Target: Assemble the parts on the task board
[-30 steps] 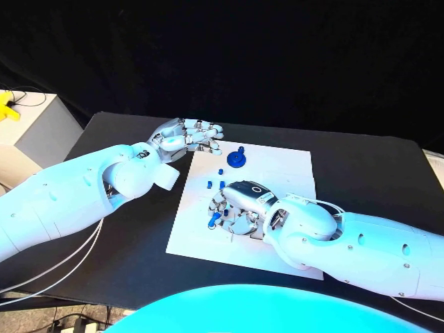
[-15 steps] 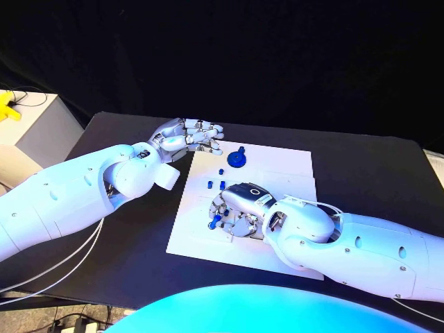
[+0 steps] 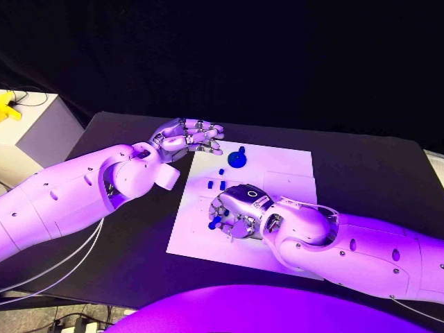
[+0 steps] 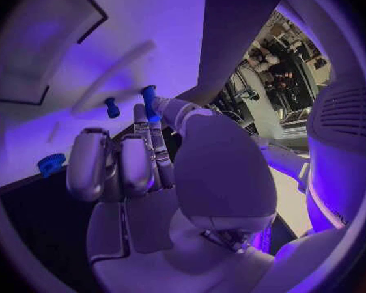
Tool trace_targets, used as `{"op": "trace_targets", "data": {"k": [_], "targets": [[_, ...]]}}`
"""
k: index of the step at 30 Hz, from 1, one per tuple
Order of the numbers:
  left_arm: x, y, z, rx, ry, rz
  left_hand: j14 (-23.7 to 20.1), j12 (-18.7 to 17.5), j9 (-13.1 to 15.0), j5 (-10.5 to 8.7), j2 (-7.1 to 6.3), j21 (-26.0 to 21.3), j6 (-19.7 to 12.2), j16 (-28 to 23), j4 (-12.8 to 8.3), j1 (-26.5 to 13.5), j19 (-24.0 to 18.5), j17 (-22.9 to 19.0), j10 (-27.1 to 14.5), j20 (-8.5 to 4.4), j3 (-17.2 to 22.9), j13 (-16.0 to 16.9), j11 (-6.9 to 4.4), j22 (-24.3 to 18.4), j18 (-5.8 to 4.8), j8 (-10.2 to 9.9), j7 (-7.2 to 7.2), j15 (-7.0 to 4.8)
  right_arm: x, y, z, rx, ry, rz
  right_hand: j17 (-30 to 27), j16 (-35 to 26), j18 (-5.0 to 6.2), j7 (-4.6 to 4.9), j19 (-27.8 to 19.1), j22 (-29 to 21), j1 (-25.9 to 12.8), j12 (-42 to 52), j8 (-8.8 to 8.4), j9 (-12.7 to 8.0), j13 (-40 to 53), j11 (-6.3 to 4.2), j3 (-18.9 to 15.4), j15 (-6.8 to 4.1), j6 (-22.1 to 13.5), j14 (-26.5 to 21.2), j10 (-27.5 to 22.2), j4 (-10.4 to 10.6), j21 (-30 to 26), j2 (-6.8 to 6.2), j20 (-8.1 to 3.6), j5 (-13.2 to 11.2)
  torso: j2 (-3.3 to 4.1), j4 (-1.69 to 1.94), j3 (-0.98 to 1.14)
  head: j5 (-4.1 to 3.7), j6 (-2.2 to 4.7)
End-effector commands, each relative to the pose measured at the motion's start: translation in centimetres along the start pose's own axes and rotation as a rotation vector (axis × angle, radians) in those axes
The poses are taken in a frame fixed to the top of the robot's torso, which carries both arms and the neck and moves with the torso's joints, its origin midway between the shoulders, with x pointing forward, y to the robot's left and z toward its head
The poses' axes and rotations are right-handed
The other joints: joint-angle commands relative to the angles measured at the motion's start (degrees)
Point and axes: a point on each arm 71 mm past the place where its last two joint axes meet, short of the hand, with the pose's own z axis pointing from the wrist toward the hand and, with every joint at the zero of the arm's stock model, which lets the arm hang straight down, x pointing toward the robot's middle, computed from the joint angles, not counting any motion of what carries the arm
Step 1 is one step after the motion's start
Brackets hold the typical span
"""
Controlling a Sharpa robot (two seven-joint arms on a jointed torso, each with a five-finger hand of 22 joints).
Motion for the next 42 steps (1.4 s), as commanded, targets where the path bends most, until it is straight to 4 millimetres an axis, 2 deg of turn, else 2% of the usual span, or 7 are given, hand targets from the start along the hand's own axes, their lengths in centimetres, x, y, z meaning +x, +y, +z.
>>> {"op": "trace_targets", "data": {"k": [1,14,21,32,36,39,42], "targets": [[0.2,0.0,0.0,0.005,0.018,-0.009,-0.11,-0.30,-0.10,0.26,0.60,-0.38,-0.03,-0.20,-0.44,0.07,0.36,0.06,-0.01,0.03,-0.06,0.08,0.19,-0.05,0.69,-0.14,0.13,0.31,0.4,0.0,0.0,-0.003,0.021,-0.037,0.04,0.13,-0.37,0.03,0.28,0.06,-0.06,0.24,0.29,0.36,0.07,-1.09,0.12,-0.15,0.31,0.30,1.28,-0.41,-0.03,0.63,0.09,0.18,-0.02,0.02,-0.05,-0.05,0.00],[0.3,0.0,0.1,0.004,0.021,-0.010,-0.11,-0.30,-0.10,0.26,0.60,-0.38,-0.03,-0.20,-0.44,0.07,0.36,0.06,-0.01,0.03,-0.06,0.08,0.19,-0.05,0.69,-0.14,0.13,0.31,0.9,0.7,0.2,-0.062,0.023,-0.033,-0.93,-0.29,0.21,1.00,-1.17,-2.32,-2.96,-2.59,-2.37,-0.32,-0.53,0.30,-0.03,1.00,-4.52,-0.03,-2.76,-1.25,-3.17,-1.93,0.94,-0.86,-0.03,-0.04,-0.02,0.06,0.00],[0.3,0.0,0.0,0.002,0.023,-0.010,-0.11,-0.34,-0.10,0.25,0.65,-0.48,0.00,-0.29,-0.41,-0.02,0.39,0.15,-0.01,0.04,-0.09,0.08,0.20,-0.12,0.68,-0.14,0.14,0.32,0.9,0.9,0.1,-0.083,0.008,-0.024,-9.88,-5.78,2.36,1.27,-5.82,-11.33,-4.08,-4.25,-4.71,-1.03,-0.83,1.56,-3.37,2.09,-7.74,-3.93,-10.65,-2.05,-14.37,-3.43,2.12,-2.34,0.00,-0.07,-0.01,0.01,0.00],[0.2,0.0,0.0,-0.001,0.026,-0.010,-0.13,-0.36,-0.08,0.25,0.69,-0.54,0.10,-0.35,-0.40,-0.05,0.40,0.20,-0.01,0.06,-0.10,0.09,0.20,-0.16,0.68,-0.09,0.13,0.34,0.6,0.5,-0.3,-0.075,-0.033,-0.016,-15.06,-8.31,3.37,1.22,-7.58,-16.49,-0.29,-0.59,-7.63,-2.09,-0.50,2.62,-14.07,2.96,-10.72,-6.62,-17.95,-1.75,-21.37,-0.66,3.01,-1.75,0.00,-0.06,0.03,-0.17,0.00],[0.2,0.1,0.0,-0.003,0.027,-0.010,-0.13,-0.36,-0.08,0.25,0.69,-0.54,0.10,-0.35,-0.40,-0.05,0.40,0.20,-0.01,0.06,-0.10,0.09,0.20,-0.16,0.68,-0.09,0.13,0.34,0.4,0.2,-0.7,-0.066,-0.064,-0.010,-19.21,-10.35,4.12,0.53,-9.49,-20.32,2.88,1.61,-9.32,-2.64,-0.49,3.24,-20.19,3.53,-13.24,-9.13,-22.11,0.26,-26.58,0.33,3.46,-1.31,-0.01,-0.07,0.03,-0.33,0.00],[0.2,0.1,0.0,-0.004,0.027,-0.011,-0.13,-0.36,-0.08,0.25,0.69,-0.54,0.10,-0.35,-0.40,-0.05,0.40,0.20,-0.01,0.06,-0.10,0.09,0.20,-0.16,0.68,-0.09,0.13,0.34,0.1,-0.1,-1.1,-0.059,-0.092,0.004,-24.25,-12.20,5.30,0.00,-11.58,-26.43,9.74,5.14,-10.27,-2.75,-0.17,3.86,-26.90,4.09,-15.15,-11.80,-27.22,8.74,-34.50,-0.43,3.99,-0.69,-0.04,-0.05,0.04,-0.54,0.00],[0.2,0.1,0.0,-0.005,0.027,-0.011,-0.13,-0.36,-0.08,0.25,0.69,-0.54,0.10,-0.35,-0.40,-0.05,0.40,0.20,-0.01,0.06,-0.10,0.09,0.20,-0.16,0.68,-0.09,0.13,0.34,-0.6,-0.8,-1.8,-0.043,-0.131,0.040,-26.01,-12.96,5.58,-0.74,-12.27,-28.33,11.30,6.59,-11.20,-3.79,-0.12,3.99,-28.18,4.20,-18.53,-12.91,-28.68,10.75,-37.04,-1.03,4.08,-0.58,-0.08,0.00,-0.01,-1.49,0.00]]}}
